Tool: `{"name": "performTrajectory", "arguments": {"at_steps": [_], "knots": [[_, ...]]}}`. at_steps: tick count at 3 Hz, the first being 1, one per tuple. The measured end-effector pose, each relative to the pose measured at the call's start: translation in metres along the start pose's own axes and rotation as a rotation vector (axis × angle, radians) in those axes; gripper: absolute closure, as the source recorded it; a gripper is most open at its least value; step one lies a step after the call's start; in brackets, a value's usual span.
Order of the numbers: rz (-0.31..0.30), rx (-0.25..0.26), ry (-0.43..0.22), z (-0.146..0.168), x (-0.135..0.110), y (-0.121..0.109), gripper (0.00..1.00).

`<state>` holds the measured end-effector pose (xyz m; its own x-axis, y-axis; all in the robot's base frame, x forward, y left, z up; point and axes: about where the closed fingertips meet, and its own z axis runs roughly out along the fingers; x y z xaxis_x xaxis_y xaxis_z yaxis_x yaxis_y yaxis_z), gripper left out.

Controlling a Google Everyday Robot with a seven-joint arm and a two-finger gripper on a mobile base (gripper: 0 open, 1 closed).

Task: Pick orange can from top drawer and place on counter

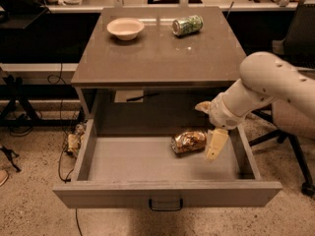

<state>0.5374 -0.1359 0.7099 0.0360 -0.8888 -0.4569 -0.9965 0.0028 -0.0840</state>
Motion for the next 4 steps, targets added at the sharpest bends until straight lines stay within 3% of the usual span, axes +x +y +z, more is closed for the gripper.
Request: {"name": "performTrajectory", "arguments": {"at_steps": [1, 2, 3, 4], "knots": [[0.000, -0.027, 0.022, 0.037, -0.001, 0.002, 0.00], [0.049, -0.048, 0.047, 0.080, 0.019, 0.005, 0.04], [0.069, -0.056, 0.075, 0.101, 0.032, 0.004, 0.26], [0.078, -0.055, 0.073, 0.103, 0.035, 0.003, 0.50]]}}
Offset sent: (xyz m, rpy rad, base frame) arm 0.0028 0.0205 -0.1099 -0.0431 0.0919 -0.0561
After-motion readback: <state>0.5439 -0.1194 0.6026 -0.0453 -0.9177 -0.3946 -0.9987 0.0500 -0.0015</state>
